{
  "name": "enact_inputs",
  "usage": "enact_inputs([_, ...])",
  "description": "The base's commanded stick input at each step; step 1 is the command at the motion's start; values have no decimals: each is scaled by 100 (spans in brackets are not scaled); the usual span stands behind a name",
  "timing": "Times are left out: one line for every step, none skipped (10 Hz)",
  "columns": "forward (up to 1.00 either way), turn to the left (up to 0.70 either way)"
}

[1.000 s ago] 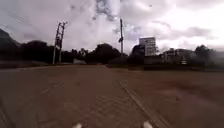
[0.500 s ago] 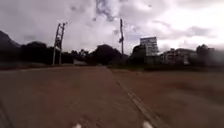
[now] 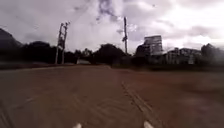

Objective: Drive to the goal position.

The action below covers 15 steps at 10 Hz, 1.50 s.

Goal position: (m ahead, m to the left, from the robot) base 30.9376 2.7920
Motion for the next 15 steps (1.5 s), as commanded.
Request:
enact_inputs([50,0])
enact_inputs([50,0])
enact_inputs([50,0])
enact_inputs([50,0])
enact_inputs([50,0])
enact_inputs([50,0])
enact_inputs([50,0])
enact_inputs([50,0])
enact_inputs([50,0])
enact_inputs([50,0])
enact_inputs([50,0])
enact_inputs([50,0])
enact_inputs([50,0])
enact_inputs([50,0])
enact_inputs([50,0])
